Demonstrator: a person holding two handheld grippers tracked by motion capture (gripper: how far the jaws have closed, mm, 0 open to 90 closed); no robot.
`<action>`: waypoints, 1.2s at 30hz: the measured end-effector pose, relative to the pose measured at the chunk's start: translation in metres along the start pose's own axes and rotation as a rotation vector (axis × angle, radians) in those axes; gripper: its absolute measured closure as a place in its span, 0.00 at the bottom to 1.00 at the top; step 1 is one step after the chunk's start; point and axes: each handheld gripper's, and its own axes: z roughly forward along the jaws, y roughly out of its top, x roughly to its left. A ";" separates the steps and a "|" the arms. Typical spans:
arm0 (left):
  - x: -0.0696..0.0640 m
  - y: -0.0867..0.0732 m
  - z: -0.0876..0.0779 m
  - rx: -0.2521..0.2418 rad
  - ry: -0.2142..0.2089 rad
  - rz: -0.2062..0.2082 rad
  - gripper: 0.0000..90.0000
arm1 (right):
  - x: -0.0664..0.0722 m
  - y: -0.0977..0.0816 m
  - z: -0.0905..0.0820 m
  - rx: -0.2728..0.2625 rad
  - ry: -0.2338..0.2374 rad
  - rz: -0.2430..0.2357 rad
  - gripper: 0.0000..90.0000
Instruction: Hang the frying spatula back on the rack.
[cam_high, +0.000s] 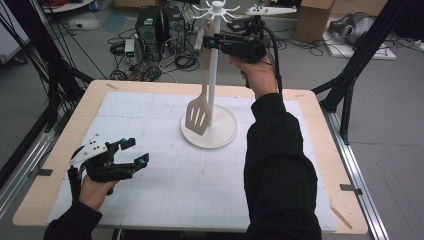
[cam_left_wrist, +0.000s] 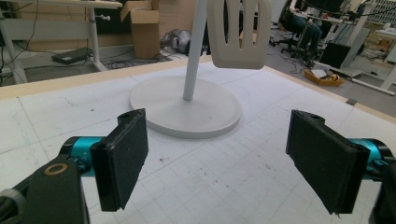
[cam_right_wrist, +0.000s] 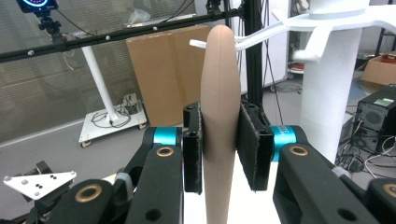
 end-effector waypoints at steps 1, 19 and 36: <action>0.000 0.000 0.000 -0.001 0.001 -0.001 0.24 | 0.001 -0.001 0.000 -0.003 0.000 0.000 0.80; 0.010 -0.005 -0.004 -0.028 0.035 0.017 0.23 | 0.020 -0.106 -0.073 0.126 -0.293 -0.025 0.29; 0.009 -0.009 0.000 -0.053 0.047 -0.005 0.18 | 0.084 -0.258 -0.163 0.181 -0.545 -0.054 0.21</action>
